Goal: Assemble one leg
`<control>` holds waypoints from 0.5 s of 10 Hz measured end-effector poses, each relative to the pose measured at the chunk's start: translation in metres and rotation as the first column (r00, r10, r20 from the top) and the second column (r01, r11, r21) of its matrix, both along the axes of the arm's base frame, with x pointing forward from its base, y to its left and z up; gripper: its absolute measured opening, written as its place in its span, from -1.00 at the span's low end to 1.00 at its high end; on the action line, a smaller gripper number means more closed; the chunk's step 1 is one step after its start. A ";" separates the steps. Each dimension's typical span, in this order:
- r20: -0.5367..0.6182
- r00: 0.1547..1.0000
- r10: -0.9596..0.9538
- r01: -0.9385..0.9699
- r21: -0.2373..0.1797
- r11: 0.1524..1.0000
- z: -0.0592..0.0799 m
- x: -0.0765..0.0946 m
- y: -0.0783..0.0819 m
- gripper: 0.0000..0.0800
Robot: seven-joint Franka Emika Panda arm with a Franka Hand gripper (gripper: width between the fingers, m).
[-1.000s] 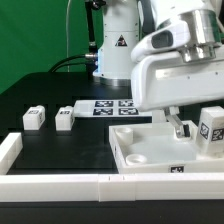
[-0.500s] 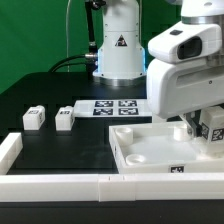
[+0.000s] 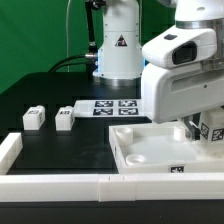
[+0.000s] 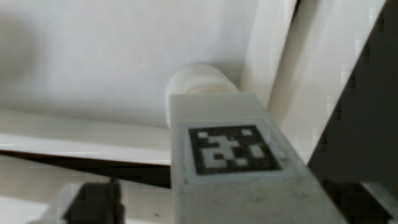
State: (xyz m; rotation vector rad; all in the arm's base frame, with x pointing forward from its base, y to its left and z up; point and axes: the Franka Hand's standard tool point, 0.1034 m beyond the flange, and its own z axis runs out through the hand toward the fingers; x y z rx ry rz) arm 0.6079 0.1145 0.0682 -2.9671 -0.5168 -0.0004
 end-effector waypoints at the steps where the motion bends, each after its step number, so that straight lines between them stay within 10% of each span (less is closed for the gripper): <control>1: 0.000 1.000 0.000 0.000 0.000 1.000 0.000 0.000 0.000 -0.05; 5: -0.019 0.989 -0.149 0.149 -0.003 0.989 0.000 0.000 0.001 -0.28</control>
Offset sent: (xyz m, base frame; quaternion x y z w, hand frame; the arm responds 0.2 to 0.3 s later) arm 0.0000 0.0000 0.0000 0.0000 0.0000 0.0000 1.0000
